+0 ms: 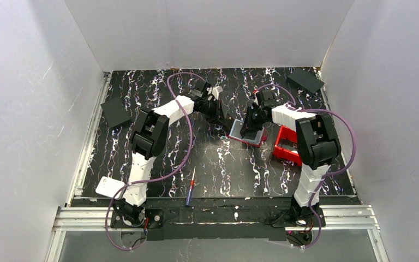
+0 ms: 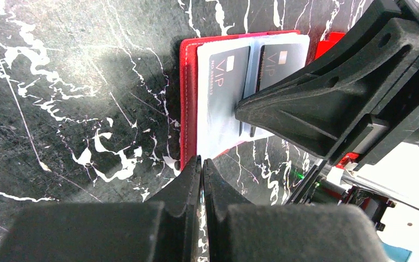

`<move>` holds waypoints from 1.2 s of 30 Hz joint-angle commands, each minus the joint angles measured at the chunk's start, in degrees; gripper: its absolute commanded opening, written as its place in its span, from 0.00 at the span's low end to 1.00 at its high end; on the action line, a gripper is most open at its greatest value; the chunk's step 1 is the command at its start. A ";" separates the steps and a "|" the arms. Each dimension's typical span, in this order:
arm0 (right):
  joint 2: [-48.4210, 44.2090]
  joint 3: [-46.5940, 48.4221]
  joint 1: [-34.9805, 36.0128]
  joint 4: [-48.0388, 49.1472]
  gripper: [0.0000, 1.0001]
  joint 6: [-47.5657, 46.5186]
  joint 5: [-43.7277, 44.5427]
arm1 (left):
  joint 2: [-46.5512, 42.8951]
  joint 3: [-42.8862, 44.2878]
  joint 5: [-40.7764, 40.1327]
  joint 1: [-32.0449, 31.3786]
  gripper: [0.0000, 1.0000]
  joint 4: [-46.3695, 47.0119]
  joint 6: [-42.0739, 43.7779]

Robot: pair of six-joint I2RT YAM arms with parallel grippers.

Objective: Put the credit cards into the card holder
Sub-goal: Insert the credit card into the card holder.

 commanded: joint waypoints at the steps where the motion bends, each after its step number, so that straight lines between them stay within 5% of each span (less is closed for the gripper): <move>1: 0.13 -0.72 -0.28 0.47 0.13 -1.12 1.75 | -0.82 -1.15 -0.19 -0.44 0.00 -0.35 1.34; 16: -0.56 -0.82 -0.35 0.46 0.14 -0.32 1.07 | -0.01 -5.15 2.72 -1.42 0.00 6.94 -4.41; 20: -3.13 0.07 -0.63 -1.03 0.28 0.42 0.87 | -1.26 -6.40 5.56 -1.42 0.00 12.39 -9.28; 36: -15.12 1.04 -11.83 -12.40 0.45 -3.97 1.41 | -1.31 -3.59 8.93 -7.16 0.00 17.81 -15.96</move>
